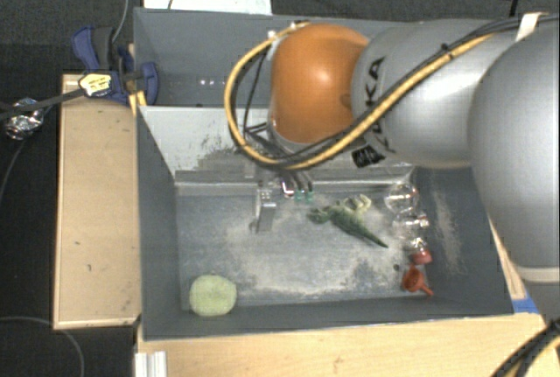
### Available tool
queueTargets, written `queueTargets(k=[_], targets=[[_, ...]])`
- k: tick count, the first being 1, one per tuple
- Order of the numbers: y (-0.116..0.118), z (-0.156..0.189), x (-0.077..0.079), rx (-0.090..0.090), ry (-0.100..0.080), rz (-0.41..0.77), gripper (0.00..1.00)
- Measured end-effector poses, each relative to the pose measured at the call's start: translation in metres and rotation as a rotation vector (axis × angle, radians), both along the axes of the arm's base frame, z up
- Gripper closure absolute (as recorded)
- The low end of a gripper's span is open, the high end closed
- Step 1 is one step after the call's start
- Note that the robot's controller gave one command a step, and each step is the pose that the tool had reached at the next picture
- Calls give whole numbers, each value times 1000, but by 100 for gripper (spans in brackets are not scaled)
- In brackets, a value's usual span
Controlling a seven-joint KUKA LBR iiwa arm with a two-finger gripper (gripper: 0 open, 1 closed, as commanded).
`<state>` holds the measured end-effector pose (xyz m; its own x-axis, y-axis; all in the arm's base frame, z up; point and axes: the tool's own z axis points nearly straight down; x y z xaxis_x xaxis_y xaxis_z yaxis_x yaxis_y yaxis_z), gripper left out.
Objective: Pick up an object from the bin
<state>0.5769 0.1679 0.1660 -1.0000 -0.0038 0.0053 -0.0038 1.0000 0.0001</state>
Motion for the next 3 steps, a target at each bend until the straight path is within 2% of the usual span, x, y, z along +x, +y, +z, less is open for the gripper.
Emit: queueTargets(k=[1, 2, 3], targets=[[-1, 5, 2, 2, -8, -4, 0], [16, -26, -18, 2, -11, 248, 0], [30, -31, -55, 2, -5, 414, 0]])
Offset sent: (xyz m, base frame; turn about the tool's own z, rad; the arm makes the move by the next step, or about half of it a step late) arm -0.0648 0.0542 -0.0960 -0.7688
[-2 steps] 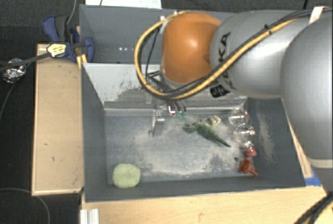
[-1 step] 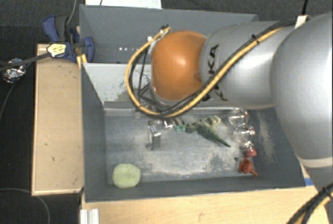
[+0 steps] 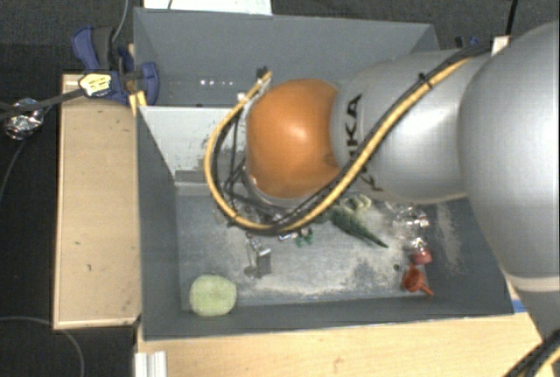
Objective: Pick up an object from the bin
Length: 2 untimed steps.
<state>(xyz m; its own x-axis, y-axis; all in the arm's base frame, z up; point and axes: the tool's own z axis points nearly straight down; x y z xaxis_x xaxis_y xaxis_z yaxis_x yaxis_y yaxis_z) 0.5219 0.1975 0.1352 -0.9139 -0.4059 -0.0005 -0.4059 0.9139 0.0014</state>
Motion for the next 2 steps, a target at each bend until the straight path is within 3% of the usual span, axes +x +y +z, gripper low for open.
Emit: queueTargets(k=[1, 2], targets=[[20, -10, -12, 1, -2, -114, 0], [39, -44, -28, 1, -3, 299, 0]])
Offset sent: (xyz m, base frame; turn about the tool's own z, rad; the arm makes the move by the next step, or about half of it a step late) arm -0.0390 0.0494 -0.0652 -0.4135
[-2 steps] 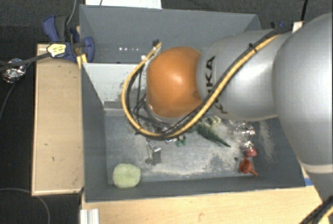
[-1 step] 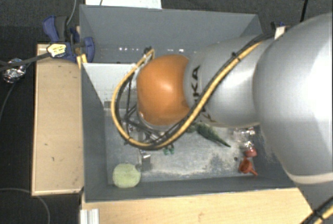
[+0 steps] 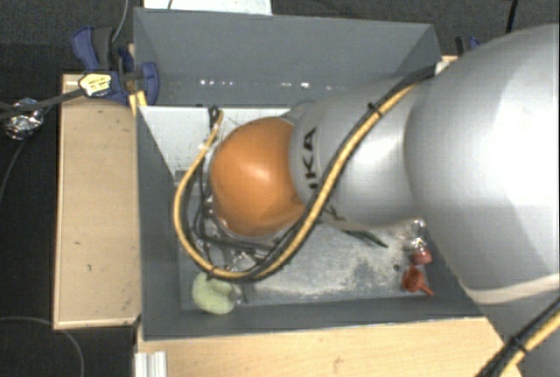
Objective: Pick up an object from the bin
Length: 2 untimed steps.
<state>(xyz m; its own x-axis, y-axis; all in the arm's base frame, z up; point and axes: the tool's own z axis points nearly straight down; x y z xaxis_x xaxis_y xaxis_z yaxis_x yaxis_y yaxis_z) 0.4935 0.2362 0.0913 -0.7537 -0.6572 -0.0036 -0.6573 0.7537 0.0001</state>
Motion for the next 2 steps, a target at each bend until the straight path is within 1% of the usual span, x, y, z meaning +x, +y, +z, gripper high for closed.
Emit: queueTargets(k=[1, 2], targets=[[16, -18, -9, -1, -2, 186, 100], [16, -18, -9, -1, -2, 186, 100]])
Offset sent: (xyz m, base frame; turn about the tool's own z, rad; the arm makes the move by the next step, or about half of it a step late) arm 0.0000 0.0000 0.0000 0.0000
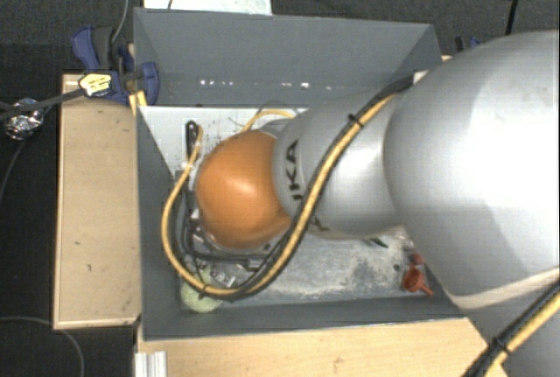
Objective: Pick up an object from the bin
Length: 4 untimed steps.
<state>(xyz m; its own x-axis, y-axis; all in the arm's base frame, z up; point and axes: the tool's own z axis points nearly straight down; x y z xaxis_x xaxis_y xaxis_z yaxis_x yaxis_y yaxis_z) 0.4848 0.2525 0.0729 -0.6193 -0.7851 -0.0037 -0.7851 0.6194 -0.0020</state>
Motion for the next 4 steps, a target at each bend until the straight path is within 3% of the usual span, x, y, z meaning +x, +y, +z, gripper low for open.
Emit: queueTargets(k=[4], targets=[[0, 50, -2, 2, 1, -4, 100]])
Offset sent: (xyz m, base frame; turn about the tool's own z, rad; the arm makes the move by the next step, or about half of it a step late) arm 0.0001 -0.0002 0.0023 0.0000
